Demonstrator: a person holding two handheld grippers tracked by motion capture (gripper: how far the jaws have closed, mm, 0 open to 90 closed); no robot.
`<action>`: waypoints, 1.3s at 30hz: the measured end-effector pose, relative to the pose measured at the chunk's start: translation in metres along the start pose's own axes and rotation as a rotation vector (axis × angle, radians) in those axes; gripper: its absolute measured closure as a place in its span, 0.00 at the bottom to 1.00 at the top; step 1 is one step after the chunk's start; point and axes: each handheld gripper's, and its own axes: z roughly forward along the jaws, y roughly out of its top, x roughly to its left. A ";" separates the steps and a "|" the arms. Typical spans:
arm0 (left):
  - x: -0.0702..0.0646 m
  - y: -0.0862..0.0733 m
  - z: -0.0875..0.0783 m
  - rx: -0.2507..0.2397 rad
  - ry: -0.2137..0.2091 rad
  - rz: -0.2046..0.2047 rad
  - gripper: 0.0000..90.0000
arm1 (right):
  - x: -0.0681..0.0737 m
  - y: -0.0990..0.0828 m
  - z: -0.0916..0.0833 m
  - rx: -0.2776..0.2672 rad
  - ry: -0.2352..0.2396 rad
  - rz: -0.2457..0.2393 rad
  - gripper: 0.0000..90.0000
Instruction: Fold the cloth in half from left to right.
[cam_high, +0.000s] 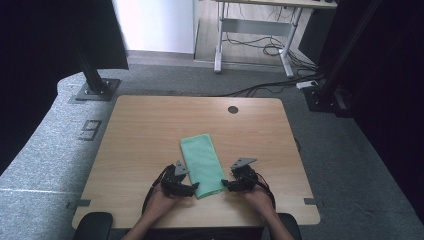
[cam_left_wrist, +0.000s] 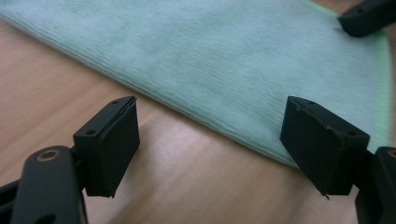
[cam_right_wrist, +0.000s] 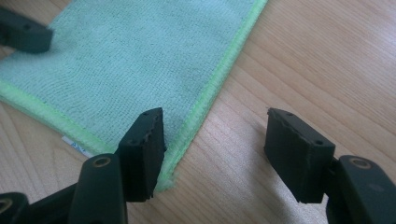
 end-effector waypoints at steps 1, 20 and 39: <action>-0.002 -0.001 -0.001 0.003 -0.003 0.000 0.22 | 0.000 0.000 0.000 0.000 0.000 0.000 0.42; 0.021 0.000 -0.003 0.040 0.028 0.012 0.21 | 0.013 0.007 0.007 0.002 -0.021 0.015 0.34; 0.059 0.015 0.009 0.038 0.069 -0.009 0.21 | 0.007 0.030 0.030 -0.028 -0.079 -0.017 0.30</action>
